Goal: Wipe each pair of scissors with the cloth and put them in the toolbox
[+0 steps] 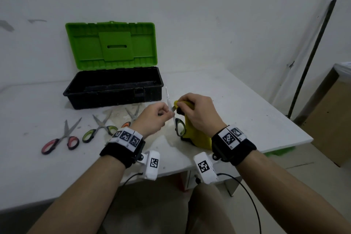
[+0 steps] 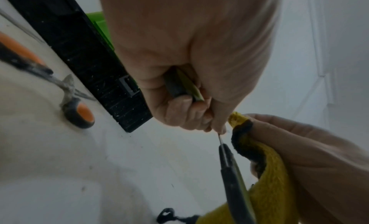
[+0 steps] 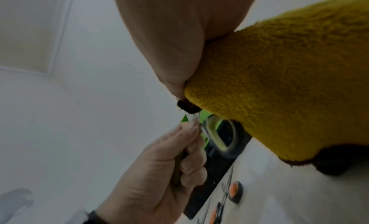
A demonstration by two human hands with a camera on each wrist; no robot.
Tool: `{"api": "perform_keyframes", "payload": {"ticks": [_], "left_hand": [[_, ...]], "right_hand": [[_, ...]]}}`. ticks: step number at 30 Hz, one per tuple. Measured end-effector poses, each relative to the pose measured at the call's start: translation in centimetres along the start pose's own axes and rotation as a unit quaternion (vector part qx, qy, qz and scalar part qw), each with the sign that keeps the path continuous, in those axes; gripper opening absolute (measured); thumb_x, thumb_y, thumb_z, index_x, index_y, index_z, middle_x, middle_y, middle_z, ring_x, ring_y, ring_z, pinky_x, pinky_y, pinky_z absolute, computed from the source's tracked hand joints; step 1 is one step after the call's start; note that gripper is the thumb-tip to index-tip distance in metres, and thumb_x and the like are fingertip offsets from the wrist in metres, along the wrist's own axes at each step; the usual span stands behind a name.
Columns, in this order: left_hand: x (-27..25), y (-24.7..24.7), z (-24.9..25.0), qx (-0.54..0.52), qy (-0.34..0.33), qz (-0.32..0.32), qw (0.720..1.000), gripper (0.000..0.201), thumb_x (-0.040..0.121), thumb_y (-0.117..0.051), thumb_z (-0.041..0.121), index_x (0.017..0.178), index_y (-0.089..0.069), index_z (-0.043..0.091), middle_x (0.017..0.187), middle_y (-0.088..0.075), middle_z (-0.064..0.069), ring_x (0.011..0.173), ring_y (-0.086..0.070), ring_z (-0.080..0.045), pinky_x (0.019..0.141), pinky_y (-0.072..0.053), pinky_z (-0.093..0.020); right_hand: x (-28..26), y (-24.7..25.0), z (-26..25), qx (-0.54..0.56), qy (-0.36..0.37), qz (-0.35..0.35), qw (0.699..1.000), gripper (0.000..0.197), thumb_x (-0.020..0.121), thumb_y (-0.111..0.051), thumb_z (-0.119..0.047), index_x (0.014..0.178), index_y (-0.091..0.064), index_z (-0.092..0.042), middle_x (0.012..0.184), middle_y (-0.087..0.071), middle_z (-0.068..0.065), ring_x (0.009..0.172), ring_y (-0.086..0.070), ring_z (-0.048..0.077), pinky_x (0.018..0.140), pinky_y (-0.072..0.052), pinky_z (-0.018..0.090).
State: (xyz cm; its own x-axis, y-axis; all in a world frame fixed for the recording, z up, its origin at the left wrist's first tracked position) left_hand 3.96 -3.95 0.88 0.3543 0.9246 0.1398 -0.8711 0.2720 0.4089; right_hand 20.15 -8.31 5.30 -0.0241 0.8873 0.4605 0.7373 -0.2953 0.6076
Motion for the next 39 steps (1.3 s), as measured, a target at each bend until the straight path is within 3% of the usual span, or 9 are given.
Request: {"api": "perform_keyframes", "payload": {"ticks": [5,9,14,21,26,29,33,36,39], "left_hand": [[-0.7,1.3,0.4,0.026,-0.022,-0.002,0.999,0.02,0.094,-0.067,0.024,0.083,-0.056,0.012,0.06,-0.054,0.008,0.051,-0.044,-0.007,0.054,-0.038,-0.024],[-1.0,2.6,-0.5,0.025,-0.012,-0.002,1.0,0.023,0.093,-0.069,0.025,0.083,-0.056,0.009,0.063,-0.056,0.003,0.051,-0.044,-0.009,0.057,-0.039,-0.03],[-0.9,2.9,0.3,0.024,-0.026,-0.004,0.999,0.022,0.094,-0.067,0.023,0.088,-0.057,0.004,0.06,-0.056,0.008,0.046,-0.043,-0.005,0.052,-0.037,-0.027],[-1.2,2.7,0.2,0.063,-0.036,-0.008,0.997,0.02,0.093,-0.069,0.024,0.079,-0.057,0.016,0.065,-0.06,0.009,0.048,-0.05,0.004,0.059,-0.039,-0.027],[-1.3,2.4,0.6,0.051,-0.03,-0.012,0.998,0.019,0.094,-0.067,0.023,0.087,-0.059,0.008,0.069,-0.06,0.004,0.047,-0.048,0.003,0.056,-0.038,-0.026],[-1.2,2.5,0.8,0.069,-0.033,-0.015,0.997,0.019,0.094,-0.067,0.025,0.084,-0.059,0.01,0.064,-0.057,0.009,0.047,-0.048,0.003,0.055,-0.037,-0.024],[-1.3,2.6,0.8,0.099,-0.045,-0.009,0.994,0.022,0.093,-0.069,0.021,0.077,-0.056,0.014,0.06,-0.055,0.011,0.047,-0.05,0.006,0.054,-0.035,-0.021],[-1.4,2.4,-0.1,0.092,0.003,-0.023,0.996,0.021,0.094,-0.068,0.025,0.079,-0.056,0.016,0.06,-0.054,0.009,0.048,-0.047,0.001,0.051,-0.036,-0.019],[-1.5,2.3,-0.6,0.035,0.057,-0.035,0.997,0.012,0.094,-0.063,0.017,0.084,-0.057,0.014,0.065,-0.055,0.003,0.055,-0.047,-0.014,0.049,-0.037,-0.025]], "right_hand": [[0.6,-1.0,-0.3,-0.016,-0.007,0.008,1.0,0.012,0.092,-0.064,-0.025,0.091,-0.072,-0.016,0.079,-0.073,-0.005,0.077,-0.068,0.01,0.08,-0.056,0.033],[1.5,-0.1,-0.4,0.007,-0.018,0.053,0.998,0.012,0.093,-0.063,-0.024,0.089,-0.071,-0.016,0.075,-0.072,-0.007,0.074,-0.068,0.007,0.079,-0.056,0.034],[0.4,-1.7,-2.4,-0.012,0.041,0.004,0.999,0.01,0.092,-0.065,-0.023,0.093,-0.073,-0.018,0.085,-0.073,-0.005,0.081,-0.066,0.01,0.081,-0.053,0.029],[1.4,-0.3,-0.7,-0.014,-0.008,0.069,0.997,0.014,0.093,-0.062,-0.024,0.087,-0.071,-0.015,0.075,-0.072,-0.007,0.075,-0.066,0.01,0.079,-0.055,0.034],[0.4,-1.6,-1.9,-0.001,0.025,0.016,1.0,0.011,0.092,-0.064,-0.024,0.092,-0.072,-0.017,0.081,-0.072,-0.007,0.076,-0.064,0.004,0.074,-0.049,0.016],[0.3,-2.3,-1.6,-0.035,0.026,-0.004,0.999,0.01,0.092,-0.064,-0.024,0.093,-0.072,-0.019,0.085,-0.072,-0.005,0.08,-0.063,0.01,0.076,-0.048,0.02],[1.2,-1.3,-0.4,-0.035,-0.01,0.026,0.999,0.012,0.093,-0.063,-0.024,0.089,-0.072,-0.017,0.077,-0.07,-0.007,0.072,-0.062,0.005,0.072,-0.047,0.019],[1.5,-0.6,0.6,-0.025,-0.039,0.047,0.998,0.014,0.094,-0.062,-0.024,0.087,-0.071,-0.016,0.074,-0.071,-0.008,0.073,-0.064,0.006,0.077,-0.053,0.027],[1.1,-0.6,0.5,0.003,-0.035,0.04,0.999,0.014,0.093,-0.062,-0.026,0.086,-0.071,-0.018,0.073,-0.072,-0.009,0.074,-0.066,0.005,0.08,-0.055,0.031]]}}
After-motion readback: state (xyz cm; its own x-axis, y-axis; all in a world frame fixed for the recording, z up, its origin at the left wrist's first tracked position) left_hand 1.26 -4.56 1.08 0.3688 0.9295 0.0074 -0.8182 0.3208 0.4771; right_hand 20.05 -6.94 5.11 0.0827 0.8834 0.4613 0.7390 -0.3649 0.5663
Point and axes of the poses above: each hand's wrist, its own x-axis towards the middle knuckle, its own y-axis out of the back of the hand, z = x × y, the point moved 4 cm from there along x, towards the middle knuckle
